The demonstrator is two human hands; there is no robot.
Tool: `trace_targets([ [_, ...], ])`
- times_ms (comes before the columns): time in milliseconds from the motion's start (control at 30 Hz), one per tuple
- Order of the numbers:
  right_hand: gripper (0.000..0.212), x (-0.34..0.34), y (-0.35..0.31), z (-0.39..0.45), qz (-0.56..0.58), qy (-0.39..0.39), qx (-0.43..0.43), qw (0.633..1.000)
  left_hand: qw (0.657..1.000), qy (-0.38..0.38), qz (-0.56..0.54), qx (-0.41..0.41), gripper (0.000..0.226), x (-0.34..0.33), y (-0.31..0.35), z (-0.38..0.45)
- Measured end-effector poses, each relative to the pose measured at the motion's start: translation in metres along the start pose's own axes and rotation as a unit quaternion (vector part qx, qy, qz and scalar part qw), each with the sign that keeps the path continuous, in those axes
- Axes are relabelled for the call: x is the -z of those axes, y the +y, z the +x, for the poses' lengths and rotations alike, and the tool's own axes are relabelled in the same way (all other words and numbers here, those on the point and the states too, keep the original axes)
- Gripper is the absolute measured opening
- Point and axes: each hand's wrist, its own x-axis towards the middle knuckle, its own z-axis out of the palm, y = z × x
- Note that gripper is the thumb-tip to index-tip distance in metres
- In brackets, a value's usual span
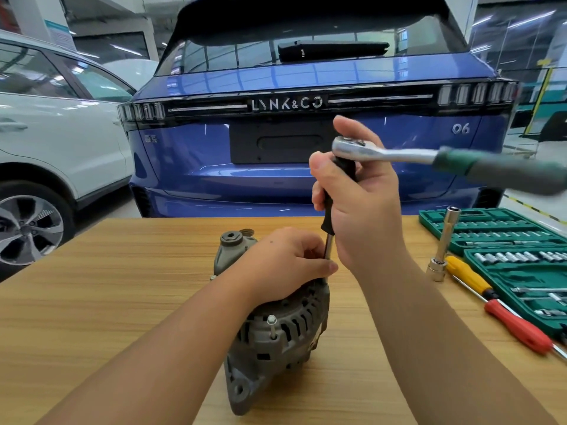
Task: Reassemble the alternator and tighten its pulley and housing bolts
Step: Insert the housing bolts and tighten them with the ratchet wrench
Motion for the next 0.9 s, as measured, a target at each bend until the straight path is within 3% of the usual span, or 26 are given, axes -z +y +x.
trace_targets([
  [100, 0.042, -0.005, 0.001, -0.002, 0.011, 0.009, 0.028, 1.000, 1.000, 0.010, -0.002, -0.004, 0.013, -0.001, 0.000, -0.001],
  [300, 0.048, 0.001, -0.004, 0.000, 0.160, -0.043, -0.070, 0.984, 1.000, 0.004, -0.021, -0.013, 0.019, -0.001, -0.005, -0.002],
  [367, 0.038, 0.003, -0.006, -0.001, 0.188, -0.082, -0.092, 0.974, 0.999, -0.003, -0.034, -0.014, 0.011, -0.002, -0.005, -0.002],
  [433, 0.037, 0.002, -0.008, -0.002, 0.152, -0.083, -0.095, 0.980, 0.998, 0.003, -0.064, -0.007, 0.007, -0.004, -0.005, -0.001],
  [533, 0.036, -0.003, -0.009, -0.006, 0.072, -0.014, -0.074, 0.995, 0.999, 0.007, -0.031, -0.009, 0.011, -0.002, -0.003, 0.000],
  [633, 0.016, -0.002, -0.011, -0.004, -0.010, 0.043, -0.062, 0.997, 1.000, -0.010, -0.012, -0.017, 0.012, 0.000, -0.002, -0.001],
  [700, 0.007, 0.003, -0.011, -0.002, -0.002, 0.024, -0.099, 0.995, 1.000, -0.005, -0.010, -0.010, 0.013, 0.000, -0.002, 0.000],
  [800, 0.021, 0.004, -0.008, -0.001, 0.057, -0.021, -0.109, 0.992, 1.000, 0.003, -0.009, -0.003, 0.014, -0.001, -0.002, 0.001],
  [900, 0.033, -0.001, -0.004, -0.003, 0.042, -0.031, -0.019, 0.998, 1.000, 0.001, -0.006, -0.004, 0.014, -0.001, -0.002, 0.001],
])
